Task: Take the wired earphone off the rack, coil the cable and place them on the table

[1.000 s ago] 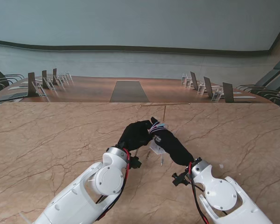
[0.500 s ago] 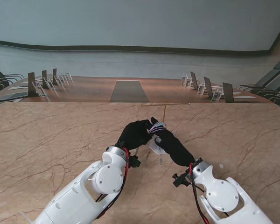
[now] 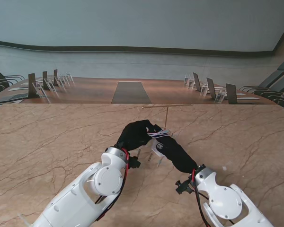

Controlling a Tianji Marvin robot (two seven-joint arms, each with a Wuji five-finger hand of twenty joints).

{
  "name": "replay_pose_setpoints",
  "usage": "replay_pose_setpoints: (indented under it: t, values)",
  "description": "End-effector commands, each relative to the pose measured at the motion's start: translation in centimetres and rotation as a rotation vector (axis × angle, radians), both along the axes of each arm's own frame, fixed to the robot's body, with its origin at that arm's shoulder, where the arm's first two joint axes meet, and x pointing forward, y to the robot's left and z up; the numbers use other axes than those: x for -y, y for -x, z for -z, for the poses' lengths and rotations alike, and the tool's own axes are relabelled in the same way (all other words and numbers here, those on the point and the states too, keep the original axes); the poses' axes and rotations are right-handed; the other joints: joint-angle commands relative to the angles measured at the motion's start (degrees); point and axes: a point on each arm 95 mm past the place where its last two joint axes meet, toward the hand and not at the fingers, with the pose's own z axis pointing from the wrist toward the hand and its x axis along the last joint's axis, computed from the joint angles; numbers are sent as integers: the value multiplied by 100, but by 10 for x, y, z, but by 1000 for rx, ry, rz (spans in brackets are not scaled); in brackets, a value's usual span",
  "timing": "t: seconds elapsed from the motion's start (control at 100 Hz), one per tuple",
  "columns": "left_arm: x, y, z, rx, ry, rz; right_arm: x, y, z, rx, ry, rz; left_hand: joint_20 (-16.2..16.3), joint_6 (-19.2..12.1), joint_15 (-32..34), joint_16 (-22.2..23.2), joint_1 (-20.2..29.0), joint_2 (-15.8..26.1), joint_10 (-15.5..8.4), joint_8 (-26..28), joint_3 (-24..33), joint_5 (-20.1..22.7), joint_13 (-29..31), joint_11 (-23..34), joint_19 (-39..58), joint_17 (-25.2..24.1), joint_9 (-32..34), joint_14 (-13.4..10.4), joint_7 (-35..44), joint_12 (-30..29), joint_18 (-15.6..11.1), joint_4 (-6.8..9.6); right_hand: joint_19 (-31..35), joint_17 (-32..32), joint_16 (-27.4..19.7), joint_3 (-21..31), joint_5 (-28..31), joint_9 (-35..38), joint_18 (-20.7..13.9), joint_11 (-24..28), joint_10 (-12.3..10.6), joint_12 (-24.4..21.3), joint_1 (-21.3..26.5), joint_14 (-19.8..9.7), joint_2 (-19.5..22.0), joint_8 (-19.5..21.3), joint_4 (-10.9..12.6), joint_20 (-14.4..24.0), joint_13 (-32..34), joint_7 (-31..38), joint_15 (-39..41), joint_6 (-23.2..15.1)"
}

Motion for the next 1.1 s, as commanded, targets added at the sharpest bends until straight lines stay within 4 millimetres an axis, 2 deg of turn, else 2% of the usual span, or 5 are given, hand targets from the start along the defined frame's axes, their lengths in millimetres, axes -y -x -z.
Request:
replay_pose_setpoints:
  t: [0.0, 0.5, 0.66, 0.78, 1.09]
  values:
    - [2, 4, -3, 5, 12, 10, -1, 2, 3, -14, 8, -3, 0, -75, 137, 12, 84, 17, -407, 97, 295, 147, -1, 232, 512, 19, 108, 133, 102, 143, -6, -30, -17, -75, -17, -54, -160, -60, -303, 2, -17, -75, 23, -51, -25, 30, -76, 114, 45, -84, -58, -107]
    - [-6, 9, -17, 54, 27, 21, 4, 9, 3, -72, 61, -9, 4, -54, 147, 5, 70, -5, -403, 101, 340, 161, 40, 228, 526, 53, 138, 144, 111, 123, 29, -28, -62, -75, 7, -166, -542, -68, -222, 0, 133, -76, 112, 64, 39, 147, -90, 218, 42, -63, -30, -364]
    - [-6, 9, -22, 72, 26, 23, 7, 12, 4, -93, 81, -21, -2, -55, 150, 1, 59, 1, -406, 107, 348, 168, 52, 228, 536, 75, 142, 145, 110, 119, 26, -31, -78, -72, 191, -307, -952, -68, -200, 1, 125, -76, 229, 83, 66, 761, -74, 384, 40, 1182, -25, -627]
    - [-6, 8, -24, 84, 22, 28, 8, 16, 3, -105, 97, -34, -9, -64, 151, -2, 52, -4, -414, 113, 351, 167, 59, 227, 539, 81, 149, 144, 110, 116, 21, -33, -35, -40, 348, -365, -1260, -66, -119, 9, 134, -66, 264, 161, 93, 134, -66, 470, 76, 2784, 80, -828]
    - [-4, 9, -22, 78, 8, 36, 11, 24, 4, -110, 106, -41, -24, -60, 156, -5, 48, -11, -424, 128, 362, 167, 61, 229, 549, 86, 149, 140, 104, 114, 23, -32, -9, -43, 355, -362, -897, 8, 3, 132, 147, 12, 300, 228, 86, 69, -65, 503, 101, 3368, 164, -1107]
